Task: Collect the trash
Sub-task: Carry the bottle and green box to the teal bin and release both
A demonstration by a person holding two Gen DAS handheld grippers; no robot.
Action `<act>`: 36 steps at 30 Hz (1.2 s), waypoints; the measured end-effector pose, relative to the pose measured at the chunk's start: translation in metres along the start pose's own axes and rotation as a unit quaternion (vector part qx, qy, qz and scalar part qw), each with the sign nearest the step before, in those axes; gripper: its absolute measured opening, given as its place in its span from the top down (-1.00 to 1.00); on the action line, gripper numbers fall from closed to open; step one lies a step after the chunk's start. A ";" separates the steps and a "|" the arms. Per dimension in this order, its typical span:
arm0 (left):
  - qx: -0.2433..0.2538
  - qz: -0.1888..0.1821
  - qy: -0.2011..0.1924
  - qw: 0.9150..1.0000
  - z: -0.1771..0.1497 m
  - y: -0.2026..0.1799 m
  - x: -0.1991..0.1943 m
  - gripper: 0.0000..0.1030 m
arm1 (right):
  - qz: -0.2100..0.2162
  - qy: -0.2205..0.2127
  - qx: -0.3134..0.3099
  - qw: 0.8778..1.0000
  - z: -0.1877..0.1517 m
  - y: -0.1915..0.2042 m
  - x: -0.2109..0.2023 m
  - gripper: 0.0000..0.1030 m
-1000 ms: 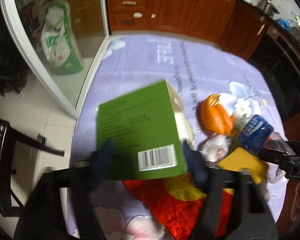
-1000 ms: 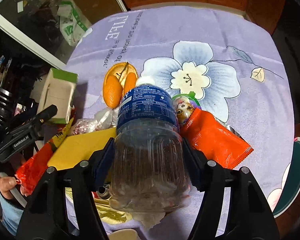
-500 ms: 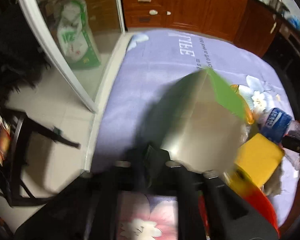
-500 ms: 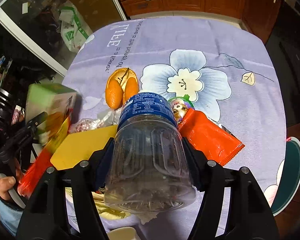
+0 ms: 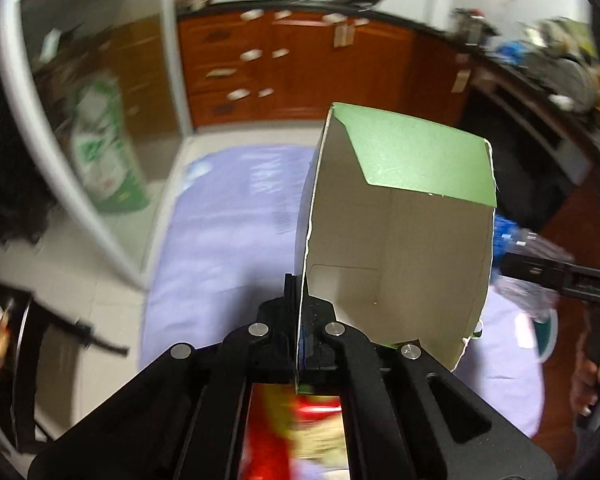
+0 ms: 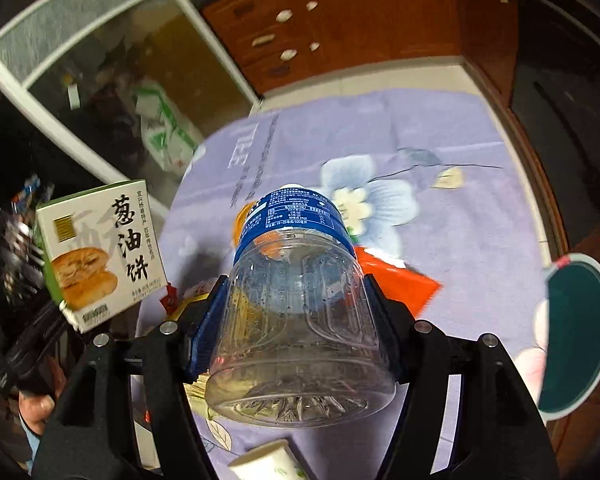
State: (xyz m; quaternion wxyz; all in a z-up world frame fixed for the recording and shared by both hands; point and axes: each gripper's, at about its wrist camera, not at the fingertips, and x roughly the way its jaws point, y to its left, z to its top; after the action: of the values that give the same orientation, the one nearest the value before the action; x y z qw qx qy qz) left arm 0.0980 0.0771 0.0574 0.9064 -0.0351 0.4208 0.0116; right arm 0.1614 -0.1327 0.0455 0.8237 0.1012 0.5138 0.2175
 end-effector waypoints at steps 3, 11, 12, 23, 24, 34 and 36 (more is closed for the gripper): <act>0.039 -0.048 0.005 0.998 0.002 -0.054 0.005 0.99 | -0.008 -0.032 0.033 0.999 -0.008 -0.034 -0.034 -0.21; 0.122 -0.154 0.054 0.979 -0.014 -0.203 0.047 0.98 | -0.097 -0.088 0.156 0.979 -0.068 -0.180 -0.114 -0.21; 0.129 -0.161 0.058 0.977 -0.018 -0.213 0.051 0.98 | -0.105 -0.087 0.173 0.975 -0.075 -0.198 -0.117 -0.21; 0.210 -0.189 0.131 0.950 -0.044 -0.343 0.122 0.98 | -0.122 -0.035 0.281 0.951 -0.127 -0.323 -0.060 -0.22; 0.216 -0.189 0.138 0.948 -0.047 -0.353 0.129 0.98 | -0.119 -0.031 0.286 0.950 -0.129 -0.325 -0.053 -0.22; 0.241 -0.183 0.172 0.938 -0.058 -0.380 0.157 0.98 | -0.092 -0.013 0.319 0.943 -0.148 -0.356 -0.050 -0.31; 0.243 -0.182 0.175 0.937 -0.059 -0.385 0.158 0.98 | -0.093 -0.022 0.322 0.942 -0.148 -0.359 -0.057 -0.32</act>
State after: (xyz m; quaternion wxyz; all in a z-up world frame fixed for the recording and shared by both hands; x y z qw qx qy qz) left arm 0.1747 -0.3128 -0.0809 0.7858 0.1086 0.5492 -0.2629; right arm 0.0991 -0.4849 -0.1153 0.7746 0.3173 0.5457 -0.0390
